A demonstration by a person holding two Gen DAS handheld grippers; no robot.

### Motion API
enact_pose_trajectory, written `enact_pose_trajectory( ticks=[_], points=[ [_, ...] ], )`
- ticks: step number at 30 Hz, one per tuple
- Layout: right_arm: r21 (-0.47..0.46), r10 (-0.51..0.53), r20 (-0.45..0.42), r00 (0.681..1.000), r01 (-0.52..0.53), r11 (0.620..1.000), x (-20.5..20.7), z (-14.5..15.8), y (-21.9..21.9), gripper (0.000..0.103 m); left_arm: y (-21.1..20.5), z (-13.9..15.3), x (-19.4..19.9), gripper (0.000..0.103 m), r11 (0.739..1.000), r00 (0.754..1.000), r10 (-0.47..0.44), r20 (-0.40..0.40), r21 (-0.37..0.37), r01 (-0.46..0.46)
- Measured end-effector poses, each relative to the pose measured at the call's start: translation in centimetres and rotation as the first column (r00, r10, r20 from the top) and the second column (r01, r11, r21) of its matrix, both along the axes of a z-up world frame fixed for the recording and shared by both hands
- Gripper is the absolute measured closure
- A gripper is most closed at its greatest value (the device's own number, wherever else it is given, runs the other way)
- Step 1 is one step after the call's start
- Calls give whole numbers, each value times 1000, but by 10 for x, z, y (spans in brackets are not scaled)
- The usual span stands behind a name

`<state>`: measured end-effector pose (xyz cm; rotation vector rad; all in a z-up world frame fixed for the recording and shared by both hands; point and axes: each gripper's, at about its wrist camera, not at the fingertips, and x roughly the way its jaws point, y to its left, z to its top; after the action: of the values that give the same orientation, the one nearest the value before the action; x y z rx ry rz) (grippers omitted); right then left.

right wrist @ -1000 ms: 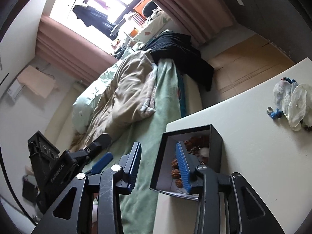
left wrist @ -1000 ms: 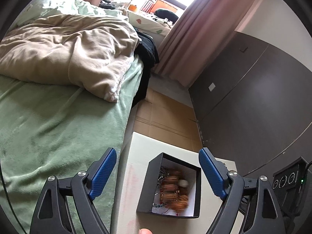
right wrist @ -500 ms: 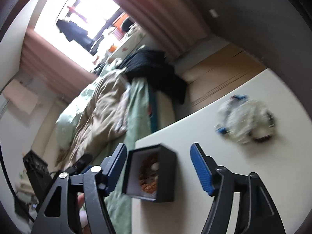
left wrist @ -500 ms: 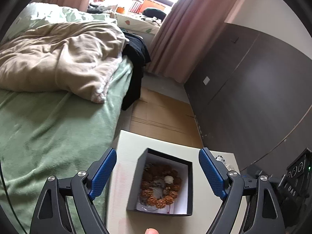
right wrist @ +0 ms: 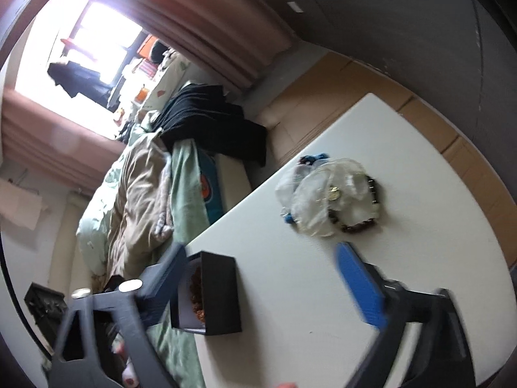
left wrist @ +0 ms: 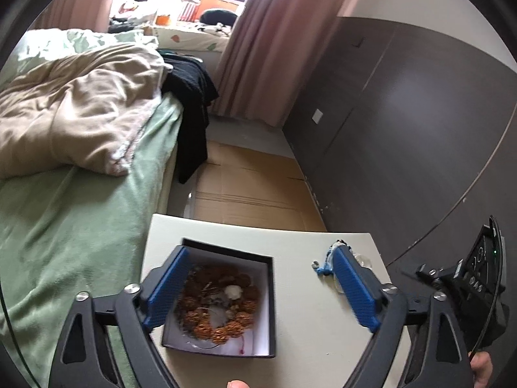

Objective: Organize jewelry
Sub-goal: 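Reach the left gripper to the white cloth pouch and close on it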

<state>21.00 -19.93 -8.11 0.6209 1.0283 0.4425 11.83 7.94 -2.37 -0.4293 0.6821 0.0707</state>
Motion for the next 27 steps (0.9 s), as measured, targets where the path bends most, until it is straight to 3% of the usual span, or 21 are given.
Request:
enact_pose_trajectory(
  ticks=[4, 10, 15, 22, 27],
  points=[
    [77, -61, -45, 997, 64, 995, 6, -8, -21, 0, -17, 0, 11, 5, 999, 999, -39, -8, 3, 39],
    [69, -170, -67, 983, 174, 982, 11, -13, -50, 0, -48, 2, 27, 2, 995, 995, -92, -26, 28, 93],
    [58, -232, -18, 973, 232, 971, 11, -6, -73, 0, -73, 4, 49, 2, 988, 988, -141, -56, 51, 144],
    [114, -262, 2, 965, 260, 959, 18, -3, -101, 0, -107, -2, 75, 2, 969, 972, -201, -125, 120, 216],
    [51, -239, 66, 969, 236, 970, 18, 8, -104, 0, -132, -10, 89, 5, 952, 957, -249, -150, 145, 270]
  ],
)
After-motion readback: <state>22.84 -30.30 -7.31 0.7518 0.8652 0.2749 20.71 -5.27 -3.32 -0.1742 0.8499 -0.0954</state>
